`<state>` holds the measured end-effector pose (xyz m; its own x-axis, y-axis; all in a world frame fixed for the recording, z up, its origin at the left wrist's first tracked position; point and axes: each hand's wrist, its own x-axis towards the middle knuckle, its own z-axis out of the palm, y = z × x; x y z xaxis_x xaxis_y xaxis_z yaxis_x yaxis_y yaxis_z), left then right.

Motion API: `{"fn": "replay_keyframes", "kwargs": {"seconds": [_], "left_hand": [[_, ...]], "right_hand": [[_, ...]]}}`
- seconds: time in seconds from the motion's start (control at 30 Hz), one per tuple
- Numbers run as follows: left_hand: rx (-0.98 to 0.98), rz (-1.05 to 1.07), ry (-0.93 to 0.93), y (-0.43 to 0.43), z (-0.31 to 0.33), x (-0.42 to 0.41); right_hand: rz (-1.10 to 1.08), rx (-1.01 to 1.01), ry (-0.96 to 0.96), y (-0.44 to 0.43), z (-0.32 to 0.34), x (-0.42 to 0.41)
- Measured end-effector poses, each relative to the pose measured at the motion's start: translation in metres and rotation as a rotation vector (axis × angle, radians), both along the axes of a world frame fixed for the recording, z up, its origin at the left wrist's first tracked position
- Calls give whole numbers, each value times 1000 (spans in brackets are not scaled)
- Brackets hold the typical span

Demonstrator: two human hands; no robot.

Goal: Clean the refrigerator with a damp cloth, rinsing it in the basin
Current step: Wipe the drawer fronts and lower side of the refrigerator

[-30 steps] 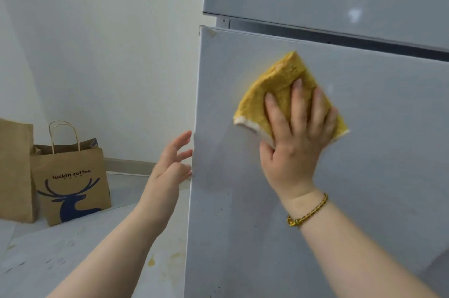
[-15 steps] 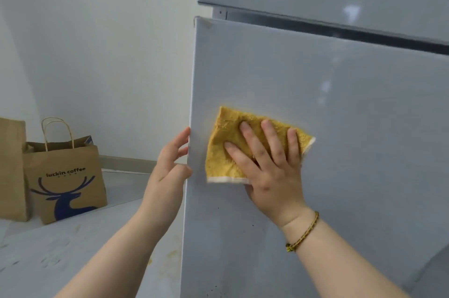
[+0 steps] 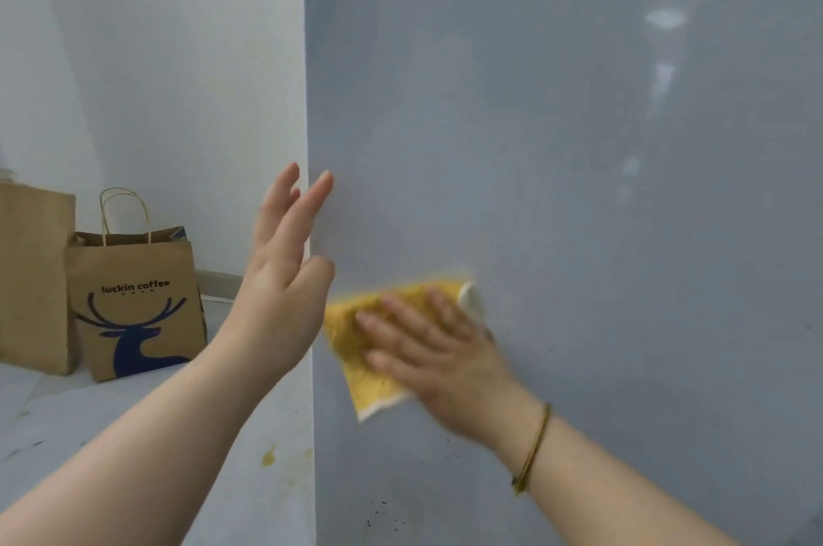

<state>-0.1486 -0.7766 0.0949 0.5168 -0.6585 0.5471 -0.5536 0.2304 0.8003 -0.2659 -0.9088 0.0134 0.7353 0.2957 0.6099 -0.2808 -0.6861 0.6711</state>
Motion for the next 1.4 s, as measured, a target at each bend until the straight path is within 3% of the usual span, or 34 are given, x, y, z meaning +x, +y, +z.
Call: {"fn": "replay_keyframes", "kwargs": {"seconds": [0.13, 0.23, 0.33, 0.43, 0.5, 0.57, 0.73, 0.83, 0.9, 1.03, 1.1, 1.17, 1.3, 1.4], "left_hand": [[175, 72, -448, -5, -17, -2], [244, 157, -637, -12, -27, -1], [212, 201, -692, -16, -32, -2], [225, 232, -654, -19, -35, -6], [221, 269, -708, -21, -37, -9], [219, 296, -724, -22, -38, -9], [245, 351, -777, -26, -45, -8], [285, 397, -792, -30, -49, -10], [287, 431, -827, -31, -51, -9], [253, 379, -768, -30, -50, -10], [252, 366, -752, -28, -49, -12], [256, 362, -742, -26, -44, -18], [325, 339, -649, -24, -37, -26], [312, 349, -633, -26, -41, -32]], "right_hand": [[-63, 124, -388, -13, 55, -21], [-166, 193, -504, -5, 43, -18], [-177, 144, -340, -3, -4, -17], [-139, -5, -6, -9, -43, -34], [-83, -123, 166, -19, -50, -47], [-20, -144, 184, -31, -29, -59], [-117, 4, -376, -50, 66, -92], [-202, 129, -608, -42, 53, -85], [-236, 125, -539, -37, 18, -77], [-180, -71, -61, -47, -49, -101], [-112, -161, 164, -56, -54, -114], [-51, -186, 220, -63, -32, -122], [-138, -56, -192, -67, 42, -136], [-239, 130, -507, -62, 49, -141]]}}
